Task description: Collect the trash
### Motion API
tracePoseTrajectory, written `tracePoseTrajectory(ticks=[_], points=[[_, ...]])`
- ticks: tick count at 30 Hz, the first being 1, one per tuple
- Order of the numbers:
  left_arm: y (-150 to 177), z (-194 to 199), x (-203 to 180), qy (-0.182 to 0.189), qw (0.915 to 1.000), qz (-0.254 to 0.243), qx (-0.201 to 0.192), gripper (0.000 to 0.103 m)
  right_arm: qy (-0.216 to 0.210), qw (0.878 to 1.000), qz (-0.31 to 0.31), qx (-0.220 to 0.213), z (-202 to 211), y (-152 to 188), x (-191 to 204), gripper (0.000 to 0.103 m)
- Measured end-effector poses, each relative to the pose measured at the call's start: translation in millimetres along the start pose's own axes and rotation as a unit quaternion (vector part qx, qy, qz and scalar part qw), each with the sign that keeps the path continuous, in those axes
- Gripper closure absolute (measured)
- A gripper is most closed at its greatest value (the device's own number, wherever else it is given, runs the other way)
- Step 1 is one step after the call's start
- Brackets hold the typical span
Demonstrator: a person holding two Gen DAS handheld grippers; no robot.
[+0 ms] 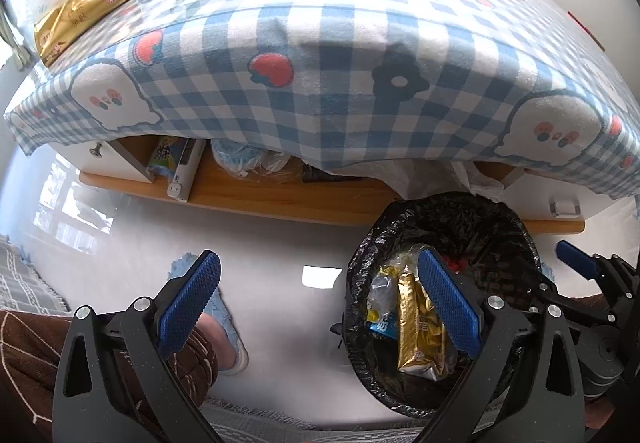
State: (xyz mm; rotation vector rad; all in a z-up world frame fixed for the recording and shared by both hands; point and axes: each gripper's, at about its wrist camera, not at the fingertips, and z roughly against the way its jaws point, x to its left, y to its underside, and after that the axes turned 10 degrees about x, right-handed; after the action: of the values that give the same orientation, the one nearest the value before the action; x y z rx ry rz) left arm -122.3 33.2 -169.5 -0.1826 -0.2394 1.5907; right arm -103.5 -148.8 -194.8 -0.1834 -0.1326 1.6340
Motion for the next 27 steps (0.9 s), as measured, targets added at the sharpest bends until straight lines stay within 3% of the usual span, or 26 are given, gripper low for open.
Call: tracePoseTrajectory(ticks=[4,7,14,21,27], points=[[-3.7,8.3,-5.8,0.005,0.9999,0.003,-0.014,0.006,0.004,1.0,-0.025,-0.016,12.5,-1.6,-15.4,0.016],[-6.2,14.7,-10.7,0.005,0.9997,-0.001,-0.023,0.006,0.01,0.999,-0.041,-0.025,20.9,-3.0,-27.6,0.011],[-13.4,37.6,-22.4,0.019,0.9991,-0.011,-0.036,0.006,0.016,0.995,-0.07,-0.062,61.1,-4.3,-59.4,0.008],[-18.9,84.8,-31.9,0.038,0.9975,-0.025,-0.053,0.006,0.034,0.991,-0.069,-0.105,121.6,0.0,-78.4,0.008],[-13.9,130.0,-40.5,0.058,0.9947,-0.038,-0.076,0.006,0.024,0.989,-0.081,-0.124,169.3,10.5,-87.9,0.008]])
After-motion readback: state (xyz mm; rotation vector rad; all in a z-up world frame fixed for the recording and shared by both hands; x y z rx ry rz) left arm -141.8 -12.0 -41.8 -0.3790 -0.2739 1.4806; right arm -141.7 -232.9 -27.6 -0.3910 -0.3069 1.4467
